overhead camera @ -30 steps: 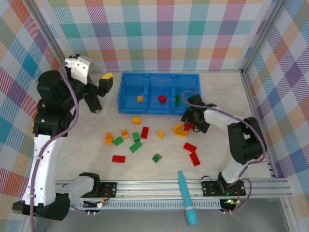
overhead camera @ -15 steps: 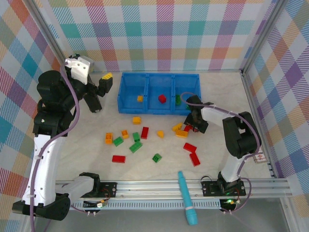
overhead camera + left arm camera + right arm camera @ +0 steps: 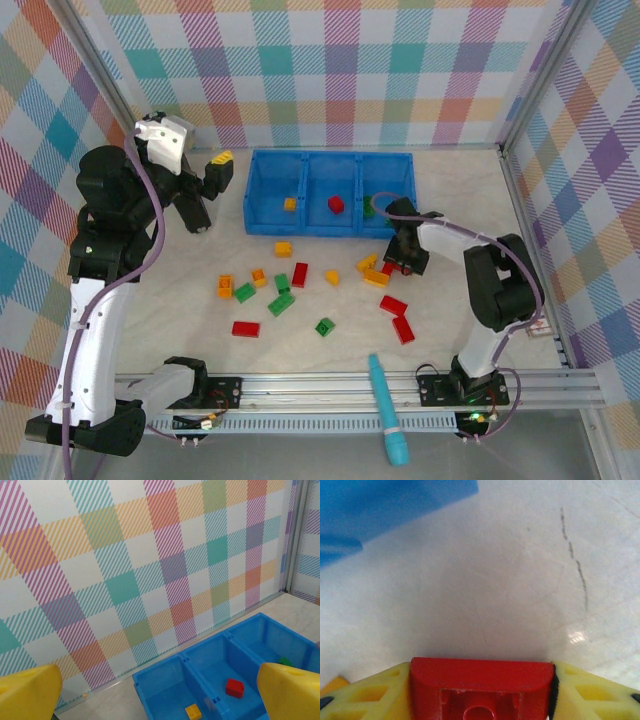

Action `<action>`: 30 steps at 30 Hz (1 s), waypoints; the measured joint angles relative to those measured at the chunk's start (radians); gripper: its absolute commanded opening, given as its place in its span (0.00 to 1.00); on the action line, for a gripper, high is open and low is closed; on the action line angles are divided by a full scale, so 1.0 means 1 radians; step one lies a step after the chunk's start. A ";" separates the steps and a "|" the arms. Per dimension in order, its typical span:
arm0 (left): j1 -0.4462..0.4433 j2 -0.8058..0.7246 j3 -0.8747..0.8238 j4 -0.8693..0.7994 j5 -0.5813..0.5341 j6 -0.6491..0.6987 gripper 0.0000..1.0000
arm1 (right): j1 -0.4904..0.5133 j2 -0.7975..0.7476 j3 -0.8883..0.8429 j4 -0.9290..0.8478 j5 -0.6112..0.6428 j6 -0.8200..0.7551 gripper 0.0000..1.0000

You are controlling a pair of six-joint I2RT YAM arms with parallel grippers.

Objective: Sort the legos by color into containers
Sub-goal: Pick up the lego from the middle-right of the table, then place the lego in the container.

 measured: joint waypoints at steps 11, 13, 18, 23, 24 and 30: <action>0.000 -0.006 -0.002 0.000 -0.007 0.001 1.00 | 0.006 -0.127 0.325 -0.079 -0.066 -0.244 0.46; 0.000 -0.011 -0.005 0.000 -0.008 0.002 1.00 | 0.015 -0.096 0.420 -0.054 -0.074 -0.318 0.46; 0.000 -0.016 -0.007 0.000 -0.008 0.004 1.00 | 0.066 0.038 0.603 0.066 -0.097 -0.500 0.46; 0.000 -0.025 -0.011 0.000 -0.008 0.004 1.00 | 0.104 0.208 0.739 0.125 -0.116 -0.637 0.47; 0.000 -0.027 -0.011 0.000 -0.007 0.004 1.00 | 0.112 0.245 0.768 0.125 -0.115 -0.664 0.47; 0.000 -0.028 -0.011 0.000 -0.012 0.003 1.00 | 0.143 0.418 0.883 0.126 -0.080 -0.787 0.48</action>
